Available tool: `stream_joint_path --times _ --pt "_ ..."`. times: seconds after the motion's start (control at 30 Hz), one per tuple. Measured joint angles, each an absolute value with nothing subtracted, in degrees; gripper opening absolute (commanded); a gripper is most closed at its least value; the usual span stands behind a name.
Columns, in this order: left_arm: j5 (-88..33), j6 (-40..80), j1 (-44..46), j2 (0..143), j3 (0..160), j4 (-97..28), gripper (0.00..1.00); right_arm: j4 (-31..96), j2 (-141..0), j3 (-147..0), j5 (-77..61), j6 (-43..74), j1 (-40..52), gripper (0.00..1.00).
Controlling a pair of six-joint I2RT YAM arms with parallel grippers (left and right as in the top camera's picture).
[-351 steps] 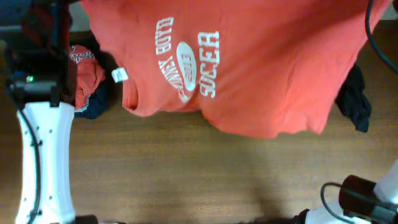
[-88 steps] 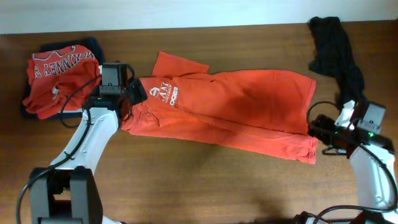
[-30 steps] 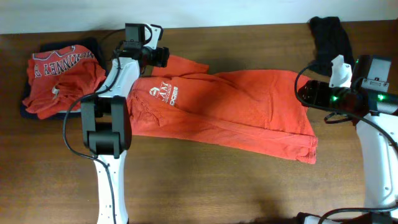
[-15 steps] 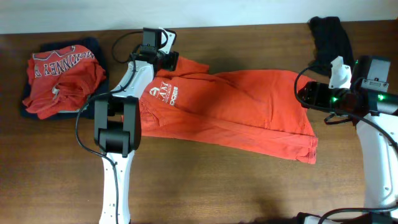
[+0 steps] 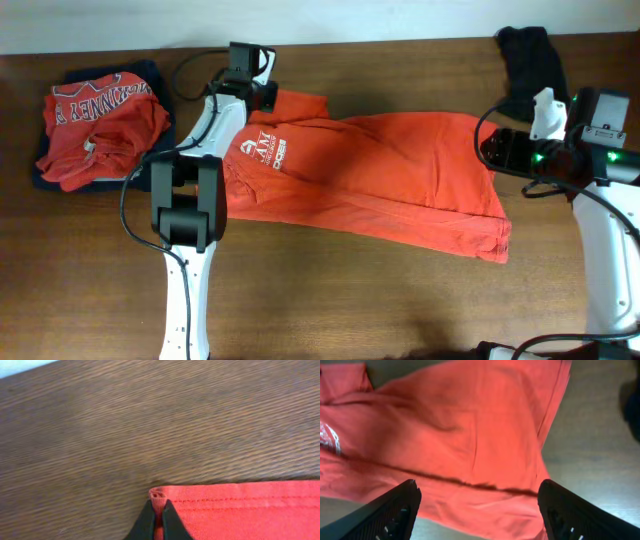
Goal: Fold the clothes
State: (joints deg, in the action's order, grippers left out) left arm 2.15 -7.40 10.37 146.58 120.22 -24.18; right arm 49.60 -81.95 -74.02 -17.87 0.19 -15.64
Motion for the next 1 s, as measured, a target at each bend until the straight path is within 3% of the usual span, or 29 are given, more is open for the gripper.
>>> stream_joint_path --times 0.6,1.0 --pt "4.97 -7.27 9.96 136.66 125.97 -32.25 0.01 23.92 -104.81 -74.04 -17.85 -0.78 -15.64 0.78" --pt "4.99 -7.27 9.58 136.62 126.02 -35.86 0.01 15.97 -112.20 -74.04 -9.74 -3.53 -15.64 0.75"
